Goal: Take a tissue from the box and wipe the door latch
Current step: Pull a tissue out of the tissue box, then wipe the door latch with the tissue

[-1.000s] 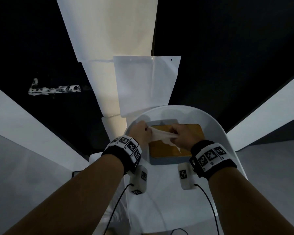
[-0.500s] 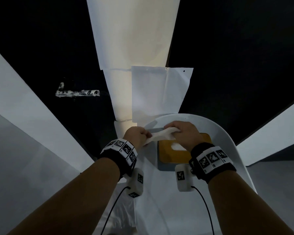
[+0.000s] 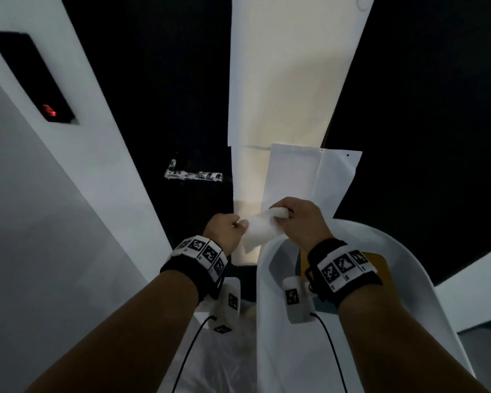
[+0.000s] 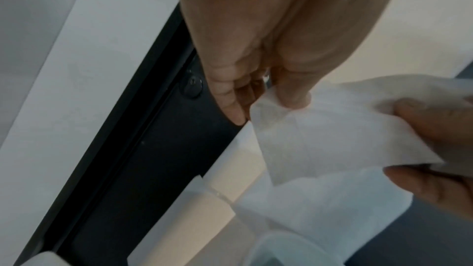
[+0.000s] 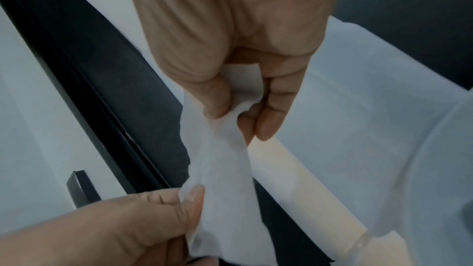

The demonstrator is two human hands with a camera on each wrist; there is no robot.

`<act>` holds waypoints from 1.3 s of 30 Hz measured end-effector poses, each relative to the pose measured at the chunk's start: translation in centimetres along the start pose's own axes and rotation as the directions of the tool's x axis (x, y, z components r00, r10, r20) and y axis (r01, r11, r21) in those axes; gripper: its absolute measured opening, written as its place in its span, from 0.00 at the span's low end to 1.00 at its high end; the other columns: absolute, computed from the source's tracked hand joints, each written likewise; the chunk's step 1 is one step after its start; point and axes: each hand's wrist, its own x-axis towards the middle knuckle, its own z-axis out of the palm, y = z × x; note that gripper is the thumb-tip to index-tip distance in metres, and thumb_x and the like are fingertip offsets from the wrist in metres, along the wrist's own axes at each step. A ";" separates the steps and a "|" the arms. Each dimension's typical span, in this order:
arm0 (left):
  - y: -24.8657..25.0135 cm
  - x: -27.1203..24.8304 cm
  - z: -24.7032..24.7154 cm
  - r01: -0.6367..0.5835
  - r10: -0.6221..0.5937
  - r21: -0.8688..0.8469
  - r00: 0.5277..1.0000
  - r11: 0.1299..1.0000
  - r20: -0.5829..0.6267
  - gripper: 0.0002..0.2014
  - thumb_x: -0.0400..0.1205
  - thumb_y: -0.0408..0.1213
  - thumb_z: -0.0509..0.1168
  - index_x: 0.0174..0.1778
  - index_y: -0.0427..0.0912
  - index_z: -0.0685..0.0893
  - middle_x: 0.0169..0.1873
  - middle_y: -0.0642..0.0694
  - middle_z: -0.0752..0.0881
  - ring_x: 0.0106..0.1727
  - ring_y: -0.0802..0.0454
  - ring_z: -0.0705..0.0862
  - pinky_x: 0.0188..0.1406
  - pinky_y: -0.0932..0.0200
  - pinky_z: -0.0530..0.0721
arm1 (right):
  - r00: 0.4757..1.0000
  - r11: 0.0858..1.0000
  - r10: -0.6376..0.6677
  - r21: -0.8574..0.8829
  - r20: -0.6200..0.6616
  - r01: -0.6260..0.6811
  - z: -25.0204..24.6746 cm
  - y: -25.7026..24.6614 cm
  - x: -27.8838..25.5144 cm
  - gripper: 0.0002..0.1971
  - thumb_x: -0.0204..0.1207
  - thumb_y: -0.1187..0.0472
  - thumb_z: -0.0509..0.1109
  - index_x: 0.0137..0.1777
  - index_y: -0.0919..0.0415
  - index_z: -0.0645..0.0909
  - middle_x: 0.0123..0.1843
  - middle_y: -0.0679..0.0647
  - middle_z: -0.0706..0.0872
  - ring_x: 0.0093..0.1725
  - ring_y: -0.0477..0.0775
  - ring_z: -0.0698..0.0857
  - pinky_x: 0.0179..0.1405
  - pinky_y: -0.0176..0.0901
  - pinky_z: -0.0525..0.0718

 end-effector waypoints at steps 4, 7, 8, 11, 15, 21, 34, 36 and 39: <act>-0.9 0.0 -3.4 -0.084 0.083 -0.011 0.995 0.996 -0.054 0.13 0.84 0.37 0.60 0.35 0.37 0.81 0.33 0.41 0.80 0.38 0.46 0.77 0.40 0.57 0.74 | 1.000 0.999 -0.025 -0.045 -0.012 0.024 1.8 -2.2 0.9 0.07 0.77 0.65 0.65 0.46 0.65 0.84 0.40 0.58 0.86 0.44 0.60 0.85 0.47 0.51 0.85; -1.7 0.2 -5.6 -0.116 0.108 -0.077 0.989 0.990 -0.104 0.07 0.83 0.35 0.62 0.47 0.38 0.85 0.38 0.43 0.85 0.41 0.49 0.81 0.42 0.61 0.77 | 0.999 1.000 -0.013 -0.026 -0.032 0.012 3.3 -4.1 1.5 0.10 0.79 0.64 0.63 0.44 0.69 0.82 0.40 0.65 0.87 0.43 0.66 0.86 0.48 0.64 0.86; -1.9 0.4 -6.2 -0.129 0.119 -0.078 0.985 0.989 -0.122 0.06 0.82 0.36 0.63 0.49 0.39 0.85 0.39 0.44 0.85 0.41 0.50 0.81 0.42 0.62 0.77 | 0.999 0.999 -0.016 -0.034 -0.041 0.015 3.7 -4.8 1.6 0.11 0.79 0.63 0.62 0.43 0.71 0.81 0.40 0.67 0.86 0.42 0.68 0.85 0.47 0.65 0.85; -2.6 0.9 -8.5 -0.166 0.159 -0.036 0.975 0.985 -0.157 0.06 0.81 0.38 0.64 0.49 0.40 0.85 0.37 0.46 0.85 0.40 0.51 0.81 0.42 0.64 0.75 | 0.995 0.999 -0.010 -0.049 -0.098 0.005 5.0 -6.9 2.0 0.16 0.81 0.58 0.62 0.40 0.73 0.78 0.37 0.69 0.84 0.39 0.69 0.85 0.45 0.64 0.85; -4.2 2.0 -11.6 -0.196 0.196 0.011 0.974 0.980 -0.116 0.08 0.81 0.40 0.64 0.49 0.40 0.84 0.40 0.44 0.86 0.43 0.48 0.84 0.45 0.59 0.79 | 0.984 0.995 0.093 0.055 -0.149 -0.086 6.8 -9.2 2.7 0.09 0.81 0.58 0.61 0.44 0.65 0.71 0.36 0.63 0.81 0.29 0.61 0.83 0.29 0.51 0.85; -6.6 3.9 -14.3 -0.182 0.183 0.014 0.983 0.983 -0.024 0.08 0.83 0.39 0.62 0.51 0.42 0.85 0.40 0.48 0.85 0.44 0.52 0.82 0.43 0.63 0.74 | 0.971 0.992 0.117 0.073 -0.209 -0.104 10.2 -10.8 3.6 0.18 0.70 0.76 0.53 0.40 0.56 0.80 0.42 0.58 0.83 0.37 0.61 0.85 0.29 0.39 0.83; -6.9 4.9 -14.7 -0.282 0.289 -0.134 0.957 0.950 0.035 0.07 0.82 0.34 0.62 0.51 0.40 0.85 0.48 0.40 0.89 0.52 0.46 0.86 0.58 0.48 0.84 | 0.989 0.984 0.112 -0.126 -0.099 -0.124 13.7 -12.4 4.4 0.04 0.75 0.59 0.67 0.40 0.53 0.82 0.43 0.57 0.85 0.48 0.60 0.86 0.43 0.42 0.78; -6.7 4.9 -14.9 -0.265 0.273 -0.181 0.962 0.947 0.022 0.07 0.81 0.32 0.64 0.51 0.40 0.86 0.50 0.43 0.89 0.53 0.48 0.87 0.59 0.47 0.85 | 0.988 0.978 0.096 -0.173 -0.119 -0.115 13.4 -12.4 4.9 0.06 0.77 0.61 0.67 0.46 0.60 0.84 0.44 0.59 0.86 0.48 0.59 0.85 0.42 0.39 0.74; -6.2 5.1 -15.5 -0.245 0.243 -0.245 0.969 0.938 -0.039 0.04 0.80 0.33 0.68 0.48 0.43 0.85 0.46 0.49 0.88 0.51 0.53 0.86 0.56 0.53 0.86 | 0.987 0.962 0.036 -0.261 -0.154 -0.076 12.5 -11.9 5.7 0.08 0.77 0.65 0.63 0.50 0.65 0.83 0.48 0.61 0.86 0.49 0.61 0.84 0.41 0.37 0.71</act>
